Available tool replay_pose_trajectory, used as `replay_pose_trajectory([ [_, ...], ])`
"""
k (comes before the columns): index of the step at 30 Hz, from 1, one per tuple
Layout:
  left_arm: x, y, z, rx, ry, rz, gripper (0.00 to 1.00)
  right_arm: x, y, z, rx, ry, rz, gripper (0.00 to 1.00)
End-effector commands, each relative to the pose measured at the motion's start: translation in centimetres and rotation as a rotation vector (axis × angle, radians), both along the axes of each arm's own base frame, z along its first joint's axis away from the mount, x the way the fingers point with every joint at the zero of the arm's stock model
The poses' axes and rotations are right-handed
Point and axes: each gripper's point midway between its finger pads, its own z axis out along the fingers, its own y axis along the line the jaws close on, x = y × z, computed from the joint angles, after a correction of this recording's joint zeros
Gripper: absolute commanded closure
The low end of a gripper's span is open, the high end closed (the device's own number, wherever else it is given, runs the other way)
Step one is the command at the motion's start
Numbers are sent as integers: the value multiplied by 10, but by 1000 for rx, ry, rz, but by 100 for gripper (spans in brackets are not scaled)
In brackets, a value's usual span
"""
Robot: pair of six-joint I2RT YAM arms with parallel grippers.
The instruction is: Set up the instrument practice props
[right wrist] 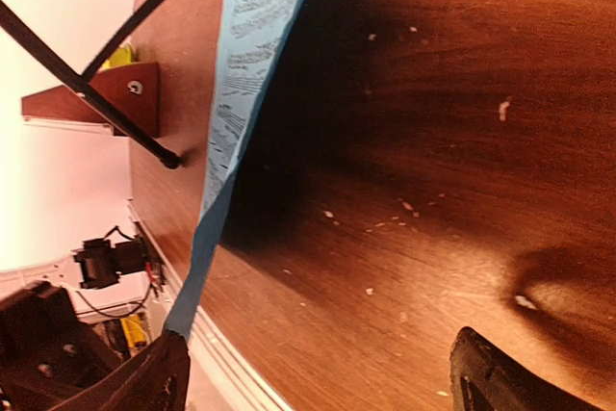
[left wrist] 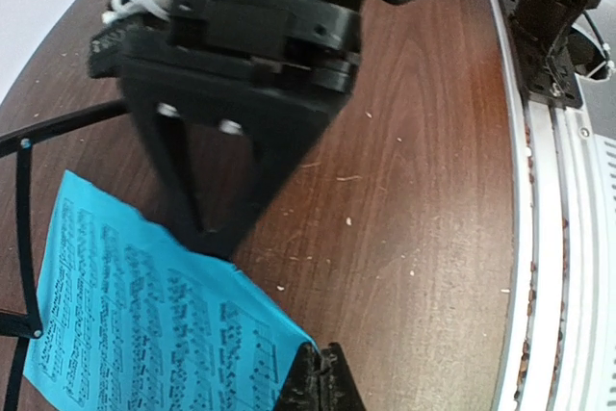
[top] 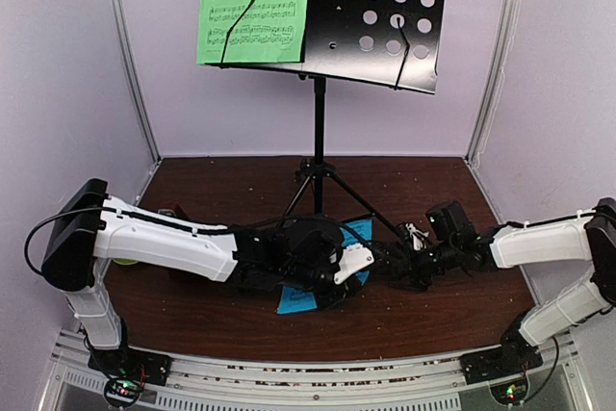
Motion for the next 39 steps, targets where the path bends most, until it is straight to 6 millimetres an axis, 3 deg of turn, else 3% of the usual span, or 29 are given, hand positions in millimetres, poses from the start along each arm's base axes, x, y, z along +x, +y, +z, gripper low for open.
replay_pose_trajectory([
  [1,-11,-7,14,-62,5,-76,100,7,11,22,126,0,-40,6],
  [8,-14,-7,11,-69,10,-89,100,-10,-4,9,88,37,-49,9],
  [14,-15,-8,10,-74,14,-92,100,-18,-11,11,126,55,-83,16],
  [18,-19,-12,14,-102,17,-121,100,-6,-11,12,133,34,-133,12],
  [23,-27,-22,13,-104,34,-192,100,12,4,14,173,66,-147,17],
  [26,-30,-26,14,-108,38,-219,100,18,4,13,163,60,-164,26],
  [31,-30,-26,15,-111,27,-225,99,19,2,3,98,62,-147,68],
  [35,-15,-12,13,-99,63,-136,71,12,-4,0,51,30,-114,100],
  [39,13,33,23,-140,146,18,54,-1,-15,-4,-20,-11,-46,100],
])
